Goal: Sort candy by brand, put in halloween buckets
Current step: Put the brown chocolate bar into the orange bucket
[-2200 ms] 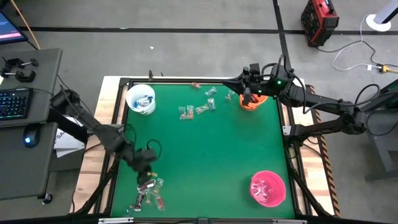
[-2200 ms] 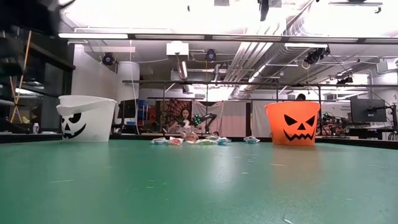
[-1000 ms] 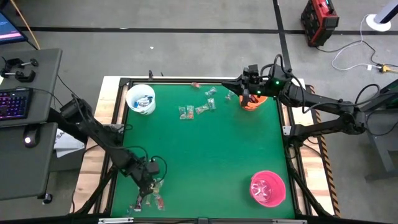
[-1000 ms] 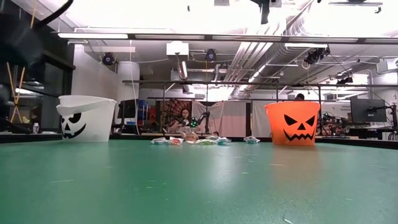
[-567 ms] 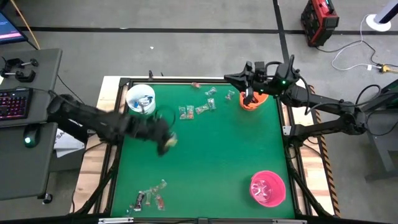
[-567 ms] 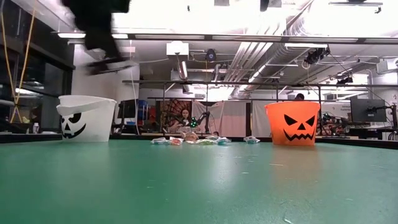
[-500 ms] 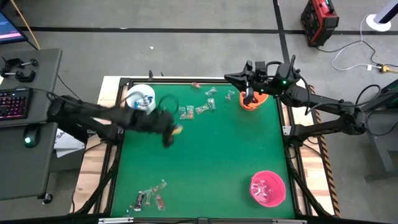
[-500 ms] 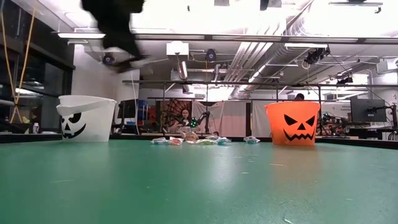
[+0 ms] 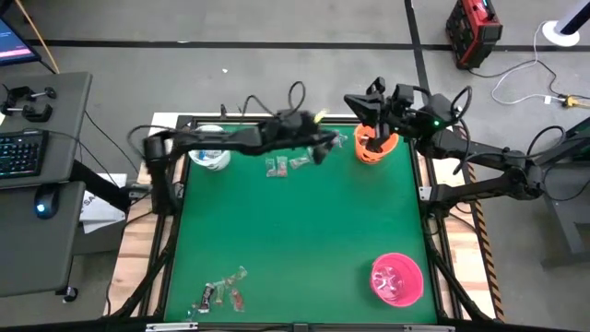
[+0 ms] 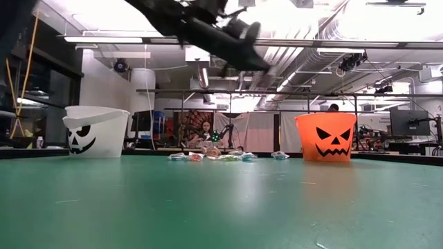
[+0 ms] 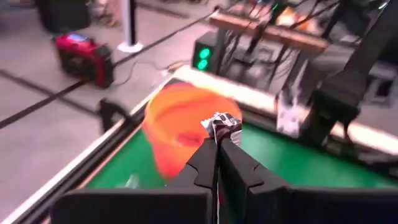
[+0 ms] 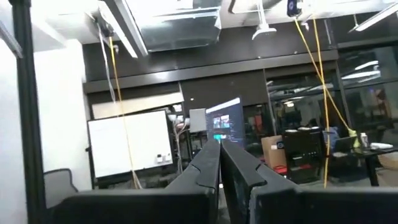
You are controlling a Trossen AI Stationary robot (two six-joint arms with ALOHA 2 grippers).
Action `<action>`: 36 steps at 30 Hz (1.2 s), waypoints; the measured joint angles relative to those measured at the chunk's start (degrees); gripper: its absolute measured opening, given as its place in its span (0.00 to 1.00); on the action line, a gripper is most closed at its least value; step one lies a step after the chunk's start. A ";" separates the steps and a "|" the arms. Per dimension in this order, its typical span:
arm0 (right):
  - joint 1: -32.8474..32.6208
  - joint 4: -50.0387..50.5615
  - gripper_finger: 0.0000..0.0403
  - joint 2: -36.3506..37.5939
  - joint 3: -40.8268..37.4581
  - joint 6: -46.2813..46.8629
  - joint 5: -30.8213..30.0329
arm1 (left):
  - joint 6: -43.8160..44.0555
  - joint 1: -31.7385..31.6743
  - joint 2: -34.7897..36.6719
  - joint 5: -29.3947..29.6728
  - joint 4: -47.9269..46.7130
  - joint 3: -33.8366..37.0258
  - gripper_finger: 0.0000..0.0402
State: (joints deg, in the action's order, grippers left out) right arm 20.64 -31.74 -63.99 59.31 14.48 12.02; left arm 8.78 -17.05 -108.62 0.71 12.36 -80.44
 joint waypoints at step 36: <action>-0.04 6.17 0.02 -0.02 -0.02 0.00 -5.32 | -8.15 -5.08 -15.61 -15.15 -34.12 -33.75 0.50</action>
State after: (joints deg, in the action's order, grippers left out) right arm 20.60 -25.57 -64.01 59.29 14.48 6.70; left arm 0.63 -22.13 -124.23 -14.43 -21.76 -114.19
